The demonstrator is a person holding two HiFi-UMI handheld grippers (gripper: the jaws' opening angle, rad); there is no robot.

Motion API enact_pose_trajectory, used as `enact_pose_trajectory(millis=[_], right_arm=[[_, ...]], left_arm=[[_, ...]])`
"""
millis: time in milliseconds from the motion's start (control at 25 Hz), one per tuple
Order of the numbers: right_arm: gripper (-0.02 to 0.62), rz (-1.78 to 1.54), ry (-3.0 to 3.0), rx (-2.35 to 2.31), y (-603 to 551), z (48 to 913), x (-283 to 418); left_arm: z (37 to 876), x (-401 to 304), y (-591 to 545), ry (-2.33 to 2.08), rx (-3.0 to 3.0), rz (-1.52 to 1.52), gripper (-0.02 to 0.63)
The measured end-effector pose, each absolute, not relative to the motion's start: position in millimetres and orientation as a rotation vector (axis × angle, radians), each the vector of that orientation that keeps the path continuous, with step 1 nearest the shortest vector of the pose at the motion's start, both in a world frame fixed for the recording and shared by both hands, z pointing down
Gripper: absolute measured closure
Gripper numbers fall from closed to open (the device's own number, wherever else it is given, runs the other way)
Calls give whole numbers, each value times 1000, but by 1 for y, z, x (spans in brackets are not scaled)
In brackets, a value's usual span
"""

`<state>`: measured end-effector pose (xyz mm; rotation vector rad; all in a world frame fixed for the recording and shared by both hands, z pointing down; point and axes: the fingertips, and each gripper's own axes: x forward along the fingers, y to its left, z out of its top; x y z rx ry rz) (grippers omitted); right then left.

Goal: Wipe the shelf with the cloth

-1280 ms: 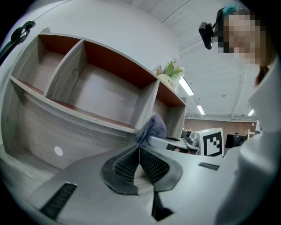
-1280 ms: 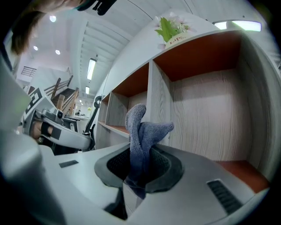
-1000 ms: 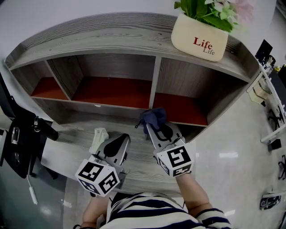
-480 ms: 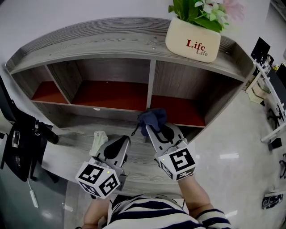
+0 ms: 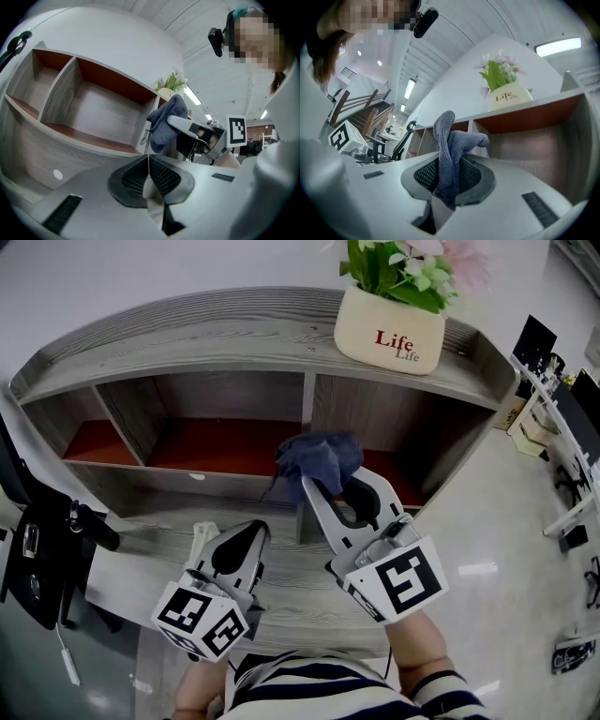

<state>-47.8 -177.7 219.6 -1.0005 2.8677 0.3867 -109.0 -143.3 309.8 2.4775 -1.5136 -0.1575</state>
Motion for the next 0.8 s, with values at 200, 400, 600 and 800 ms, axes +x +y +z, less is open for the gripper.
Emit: enact_pose_trajectory(millis=[200,400,600,800], right_arm=[[515,494,2808,-990,-179,185,-49],[515,572,2760,-973,-181,159,-56],[515,617,2740,-956,-184,144,-63],[515,615,2753,-969,-196,141,-67]], left_arm=[[299,-110,-143,-1525,2500,-170,584],[300,-109,-140,-1521,2496,-171,583],[302,-110,-138,-1520,2491,-166,584],[303,-108,-137,-1505,2493,-167,583]])
